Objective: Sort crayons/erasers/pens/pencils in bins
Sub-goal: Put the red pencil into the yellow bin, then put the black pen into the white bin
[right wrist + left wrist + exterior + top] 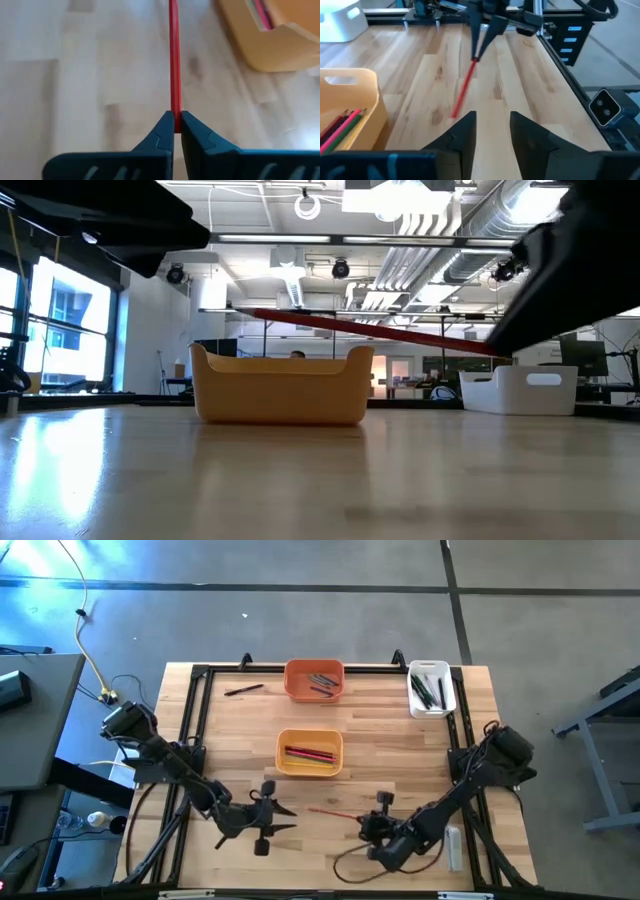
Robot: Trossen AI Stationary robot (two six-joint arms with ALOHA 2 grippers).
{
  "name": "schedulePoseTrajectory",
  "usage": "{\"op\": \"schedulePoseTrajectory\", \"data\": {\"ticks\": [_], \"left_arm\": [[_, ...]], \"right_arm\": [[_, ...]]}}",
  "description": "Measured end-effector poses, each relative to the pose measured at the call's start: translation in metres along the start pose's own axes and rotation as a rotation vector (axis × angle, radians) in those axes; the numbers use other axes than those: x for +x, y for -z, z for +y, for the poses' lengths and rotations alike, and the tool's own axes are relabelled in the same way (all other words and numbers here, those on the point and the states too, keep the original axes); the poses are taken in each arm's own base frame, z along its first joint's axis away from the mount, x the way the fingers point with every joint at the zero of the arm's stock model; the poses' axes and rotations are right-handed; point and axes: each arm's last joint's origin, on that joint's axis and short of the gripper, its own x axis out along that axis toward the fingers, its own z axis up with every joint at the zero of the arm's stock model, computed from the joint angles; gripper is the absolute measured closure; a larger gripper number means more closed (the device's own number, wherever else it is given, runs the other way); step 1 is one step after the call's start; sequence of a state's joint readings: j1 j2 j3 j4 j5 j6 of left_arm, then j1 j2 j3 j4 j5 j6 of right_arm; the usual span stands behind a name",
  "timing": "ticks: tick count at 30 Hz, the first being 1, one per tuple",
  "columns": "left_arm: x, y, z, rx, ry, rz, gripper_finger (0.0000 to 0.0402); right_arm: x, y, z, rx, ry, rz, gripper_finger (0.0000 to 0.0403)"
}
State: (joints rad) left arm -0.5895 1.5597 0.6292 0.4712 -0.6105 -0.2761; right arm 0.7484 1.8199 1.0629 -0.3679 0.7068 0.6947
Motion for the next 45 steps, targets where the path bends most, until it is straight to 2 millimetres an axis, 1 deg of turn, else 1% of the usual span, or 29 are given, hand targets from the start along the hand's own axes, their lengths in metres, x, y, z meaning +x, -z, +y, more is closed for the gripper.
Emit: {"op": "schedulePoseTrajectory", "data": {"ticks": [3,6,10,13,16,19,22,24,28,33,37,45], "left_arm": [[-0.004,0.001,-0.004,0.028,-0.039,-0.017,0.0287],[-0.007,0.002,-0.007,0.041,-0.085,-0.035,0.0287],[-0.008,0.002,-0.008,0.051,-0.072,-0.029,0.0287],[-0.007,0.003,-0.007,0.092,-0.043,-0.010,0.0294],[-0.004,0.005,-0.003,0.133,-0.044,0.022,0.0317],[0.002,0.009,0.009,0.124,-0.063,0.042,0.0352],[0.004,0.017,0.024,0.074,-0.069,0.038,0.0389],[0.003,0.024,0.031,0.044,-0.070,0.008,0.0397],[-0.004,0.032,0.043,0.002,-0.062,-0.109,0.0391],[-0.013,0.038,0.061,-0.037,-0.083,-0.205,0.0400],[-0.013,0.040,0.073,-0.080,-0.117,-0.239,0.0400],[-0.009,0.035,0.085,-0.100,-0.172,-0.266,0.0401]], "right_arm": [[0.004,-0.010,-0.013,-0.015,0.030,0.002,0.0400],[0.008,-0.026,-0.031,-0.020,0.043,0.003,0.0400],[0.012,-0.046,-0.058,-0.027,0.075,-0.008,0.0400],[0.021,-0.059,-0.081,-0.006,0.083,0.009,0.0400],[0.038,-0.071,-0.106,0.011,0.075,0.032,0.0400],[0.056,-0.080,-0.129,0.030,0.055,0.049,0.0400],[0.062,-0.091,-0.146,0.028,0.063,0.059,0.0400],[0.063,-0.098,-0.155,0.033,0.072,0.060,0.0400],[0.067,-0.102,-0.166,0.047,0.017,0.096,0.0401],[0.075,-0.101,-0.178,0.077,-0.014,0.127,0.0402],[0.083,-0.100,-0.186,0.097,-0.012,0.140,0.0402],[0.098,-0.095,-0.193,0.097,-0.040,0.175,0.0402]]}}
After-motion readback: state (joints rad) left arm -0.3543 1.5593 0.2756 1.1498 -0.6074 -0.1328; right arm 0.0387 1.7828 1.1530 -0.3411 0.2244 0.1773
